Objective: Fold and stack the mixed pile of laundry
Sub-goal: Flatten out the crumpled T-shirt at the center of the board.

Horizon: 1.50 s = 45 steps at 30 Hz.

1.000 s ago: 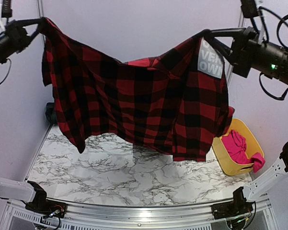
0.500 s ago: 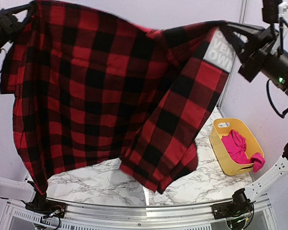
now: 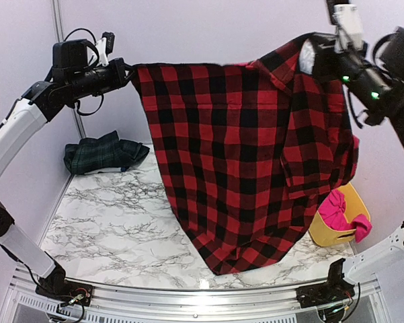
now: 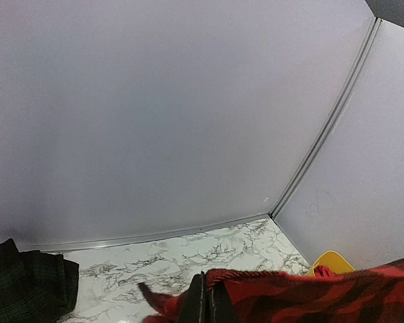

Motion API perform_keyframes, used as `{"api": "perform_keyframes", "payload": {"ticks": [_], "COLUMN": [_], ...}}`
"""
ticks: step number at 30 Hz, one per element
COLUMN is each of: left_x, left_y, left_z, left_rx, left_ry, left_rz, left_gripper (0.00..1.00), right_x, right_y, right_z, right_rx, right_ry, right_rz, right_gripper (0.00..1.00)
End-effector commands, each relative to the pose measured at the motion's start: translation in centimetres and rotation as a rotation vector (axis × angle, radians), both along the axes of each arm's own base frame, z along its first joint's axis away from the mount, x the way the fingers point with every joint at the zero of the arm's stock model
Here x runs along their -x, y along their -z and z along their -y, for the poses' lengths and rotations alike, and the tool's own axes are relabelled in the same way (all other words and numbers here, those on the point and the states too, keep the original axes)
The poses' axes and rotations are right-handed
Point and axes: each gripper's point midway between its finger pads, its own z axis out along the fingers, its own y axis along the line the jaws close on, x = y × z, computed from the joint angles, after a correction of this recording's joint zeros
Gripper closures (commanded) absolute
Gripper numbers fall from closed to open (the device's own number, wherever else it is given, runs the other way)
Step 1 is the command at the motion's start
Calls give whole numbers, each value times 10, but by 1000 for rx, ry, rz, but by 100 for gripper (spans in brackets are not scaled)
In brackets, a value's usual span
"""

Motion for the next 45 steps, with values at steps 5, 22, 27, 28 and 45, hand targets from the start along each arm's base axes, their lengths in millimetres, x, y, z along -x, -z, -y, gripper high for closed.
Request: {"api": "perform_keyframes", "payload": {"ticks": [5,22,27,28,45], "left_x": [16,98,112,111,-130], "left_y": [-56,-89,-106,-107,64], "left_z": [-40,-52,-49,-47,-62], "left_rx": [24,-20,7,9,-176], "left_ry": [-127,17,70,77,-361], "left_rz": [159,276,314,315,-48], "left_gripper": [100,100,100,100,100], "right_x": [-85,-47,-32,-34,-297], "right_y": [40,39,10,7,205], "right_z": [-23,-34,-32,-30,-5], "right_rx": [-51,-25,-34,-30,22], "right_ry": [-220,-388,-387,-369,-140], "right_rz": [-161,-187,-132,-125,-456], "right_gripper": [100,100,100,100,100]}}
